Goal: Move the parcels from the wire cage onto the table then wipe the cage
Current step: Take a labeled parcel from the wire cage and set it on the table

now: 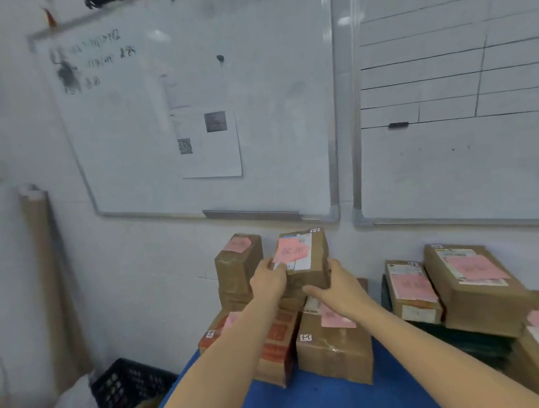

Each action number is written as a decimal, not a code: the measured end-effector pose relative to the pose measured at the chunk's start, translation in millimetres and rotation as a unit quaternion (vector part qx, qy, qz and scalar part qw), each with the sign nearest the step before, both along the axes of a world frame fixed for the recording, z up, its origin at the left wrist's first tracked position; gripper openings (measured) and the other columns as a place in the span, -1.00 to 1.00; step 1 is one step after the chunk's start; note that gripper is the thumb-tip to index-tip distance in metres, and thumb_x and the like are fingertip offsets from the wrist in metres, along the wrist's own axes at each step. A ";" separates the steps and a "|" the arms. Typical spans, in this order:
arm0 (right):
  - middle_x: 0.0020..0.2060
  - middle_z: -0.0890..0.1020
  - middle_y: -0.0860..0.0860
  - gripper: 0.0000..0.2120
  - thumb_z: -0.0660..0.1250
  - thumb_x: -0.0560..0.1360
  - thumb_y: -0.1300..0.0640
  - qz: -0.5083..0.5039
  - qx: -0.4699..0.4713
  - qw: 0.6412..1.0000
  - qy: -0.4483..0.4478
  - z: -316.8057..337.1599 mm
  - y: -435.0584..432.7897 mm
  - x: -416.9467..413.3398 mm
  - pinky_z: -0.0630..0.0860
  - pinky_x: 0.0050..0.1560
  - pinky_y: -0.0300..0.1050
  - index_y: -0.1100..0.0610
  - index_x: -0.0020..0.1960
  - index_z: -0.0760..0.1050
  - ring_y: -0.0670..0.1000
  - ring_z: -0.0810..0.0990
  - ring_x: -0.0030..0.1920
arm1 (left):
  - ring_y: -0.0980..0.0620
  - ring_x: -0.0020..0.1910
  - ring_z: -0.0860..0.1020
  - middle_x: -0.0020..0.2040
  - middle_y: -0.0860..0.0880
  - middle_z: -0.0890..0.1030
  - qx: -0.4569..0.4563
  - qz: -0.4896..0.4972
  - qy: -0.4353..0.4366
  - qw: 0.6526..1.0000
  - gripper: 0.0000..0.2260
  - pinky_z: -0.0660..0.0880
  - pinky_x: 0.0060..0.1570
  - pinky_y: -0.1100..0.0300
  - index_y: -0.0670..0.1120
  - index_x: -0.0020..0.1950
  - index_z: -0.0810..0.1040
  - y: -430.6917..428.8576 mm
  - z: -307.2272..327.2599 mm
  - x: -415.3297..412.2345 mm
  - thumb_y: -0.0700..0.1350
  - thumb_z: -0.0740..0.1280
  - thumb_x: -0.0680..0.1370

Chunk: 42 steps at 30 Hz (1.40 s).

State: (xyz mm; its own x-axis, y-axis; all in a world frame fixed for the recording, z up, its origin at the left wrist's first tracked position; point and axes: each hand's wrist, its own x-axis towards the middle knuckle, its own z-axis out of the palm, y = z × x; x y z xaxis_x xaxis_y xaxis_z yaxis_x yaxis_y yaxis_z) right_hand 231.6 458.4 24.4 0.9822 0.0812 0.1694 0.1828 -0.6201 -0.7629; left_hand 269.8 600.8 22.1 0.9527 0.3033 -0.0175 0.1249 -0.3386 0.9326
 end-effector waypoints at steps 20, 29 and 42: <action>0.21 0.56 0.13 -0.54 0.37 0.53 0.13 -0.137 -0.001 0.989 0.061 -62.4 78.0 98.8 0.50 0.06 -0.09 0.23 0.34 0.31 0.13 0.56 0.18 | -0.06 0.30 0.42 0.34 -0.09 0.39 0.156 -0.087 -0.048 0.983 -0.58 0.35 0.28 0.13 -0.11 0.43 0.35 62.7 -49.5 75.9 -0.10 0.29 0.58; 0.18 0.57 0.17 -0.55 0.37 0.52 0.14 -0.129 -0.028 0.989 0.068 -84.6 81.7 119.7 0.53 0.09 -0.06 0.26 0.32 0.31 0.14 0.58 0.15 | -0.09 0.30 0.43 0.33 -0.14 0.45 0.165 -0.079 -0.038 0.982 -0.66 0.33 0.24 0.16 -0.18 0.37 0.41 62.2 -78.5 96.4 -0.15 0.24 0.61; 0.16 0.55 0.15 -0.43 0.46 0.43 0.10 -0.104 -0.049 0.991 0.063 -64.7 69.9 110.8 0.53 0.03 -0.04 0.25 0.32 0.30 0.14 0.57 0.12 | -0.09 0.47 0.21 0.49 -0.15 0.26 0.242 -0.103 -0.093 0.960 -0.61 0.19 0.40 0.10 -0.17 0.45 0.33 57.7 -67.6 91.8 -0.15 0.21 0.61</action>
State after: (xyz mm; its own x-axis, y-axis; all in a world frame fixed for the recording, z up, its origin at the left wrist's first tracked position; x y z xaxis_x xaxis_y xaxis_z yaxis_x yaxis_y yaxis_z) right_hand 342.3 528.3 -40.3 0.9924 -0.1146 0.0451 -0.0494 -0.7061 -0.7064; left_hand 361.6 658.5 -45.5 0.9666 0.0371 0.2537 -0.1447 -0.7379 0.6592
